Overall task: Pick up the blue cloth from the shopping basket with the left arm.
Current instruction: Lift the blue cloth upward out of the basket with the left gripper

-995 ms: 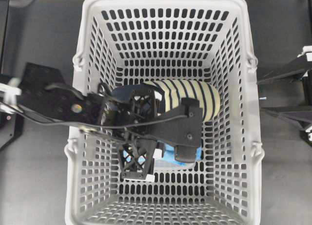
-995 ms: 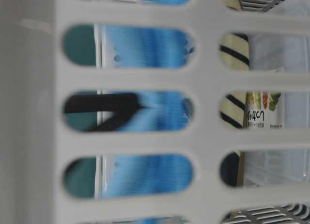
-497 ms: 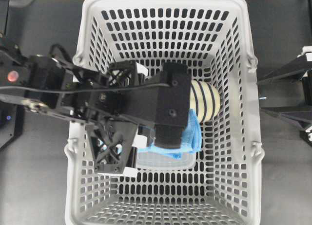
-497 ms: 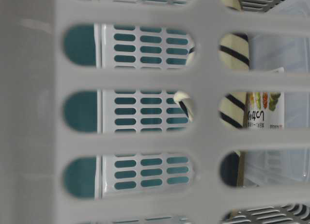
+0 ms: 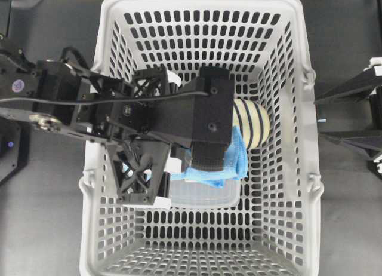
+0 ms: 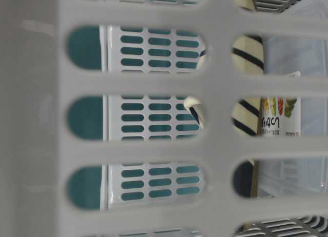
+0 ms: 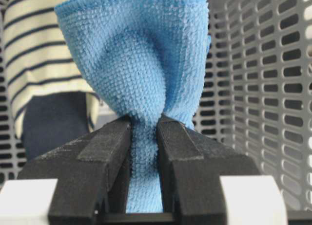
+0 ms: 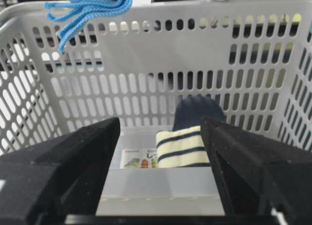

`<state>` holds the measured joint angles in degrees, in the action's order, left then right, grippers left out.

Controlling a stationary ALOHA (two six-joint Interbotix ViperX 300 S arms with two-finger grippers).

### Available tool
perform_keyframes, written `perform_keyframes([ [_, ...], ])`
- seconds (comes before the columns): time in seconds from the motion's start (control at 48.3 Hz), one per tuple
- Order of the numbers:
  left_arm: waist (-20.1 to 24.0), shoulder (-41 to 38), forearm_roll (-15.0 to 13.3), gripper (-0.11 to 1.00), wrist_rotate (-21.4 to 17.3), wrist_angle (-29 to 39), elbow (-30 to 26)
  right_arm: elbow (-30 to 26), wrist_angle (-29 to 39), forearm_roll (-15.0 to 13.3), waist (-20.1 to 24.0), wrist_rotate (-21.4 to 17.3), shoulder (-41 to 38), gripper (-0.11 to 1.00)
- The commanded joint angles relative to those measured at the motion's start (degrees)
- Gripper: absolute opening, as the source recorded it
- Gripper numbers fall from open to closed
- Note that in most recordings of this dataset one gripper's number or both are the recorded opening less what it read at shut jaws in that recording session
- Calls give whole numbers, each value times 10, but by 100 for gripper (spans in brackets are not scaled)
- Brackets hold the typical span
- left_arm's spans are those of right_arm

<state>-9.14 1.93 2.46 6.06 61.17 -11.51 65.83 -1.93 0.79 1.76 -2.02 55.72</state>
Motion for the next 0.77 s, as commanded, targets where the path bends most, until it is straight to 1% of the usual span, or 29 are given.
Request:
perform_keyframes([
  [0.0,1,23,2,13,0,-12,-4,-4,-6,3,2,0,-3,66],
  [0.083,2,40,2,13,-1,-37,4,-4,-6,3,1,0,-3,66],
  [0.145,4,53,2,13,-1,-56,19,-5,-6,3,1,0,-3,66],
  [0.332,3,98,2,13,3,-124,90,-5,-6,3,1,0,-3,66],
  [0.456,3,124,2,13,3,-156,124,-5,-7,3,2,0,-3,66],
  [0.559,4,130,2,13,3,-169,135,-4,-7,3,1,0,-3,66],
  [0.746,4,130,2,13,2,-170,141,-5,-7,3,1,0,-3,66],
])
